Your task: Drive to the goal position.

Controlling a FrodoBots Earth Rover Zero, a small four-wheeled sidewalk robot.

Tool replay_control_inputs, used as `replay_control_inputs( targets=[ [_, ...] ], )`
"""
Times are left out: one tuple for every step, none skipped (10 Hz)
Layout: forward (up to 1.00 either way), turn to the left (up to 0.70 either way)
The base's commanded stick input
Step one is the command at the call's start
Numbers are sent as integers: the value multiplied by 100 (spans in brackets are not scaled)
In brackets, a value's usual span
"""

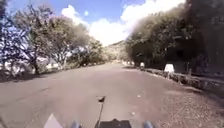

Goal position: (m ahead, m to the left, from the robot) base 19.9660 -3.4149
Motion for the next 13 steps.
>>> replay_control_inputs(
  targets=[
    [70,-30],
    [70,-16],
    [70,-1],
    [70,0],
    [70,0],
    [70,0],
    [70,0],
    [70,0],
    [70,0],
    [70,0],
    [70,0],
    [70,0],
    [70,0]
  ],
)
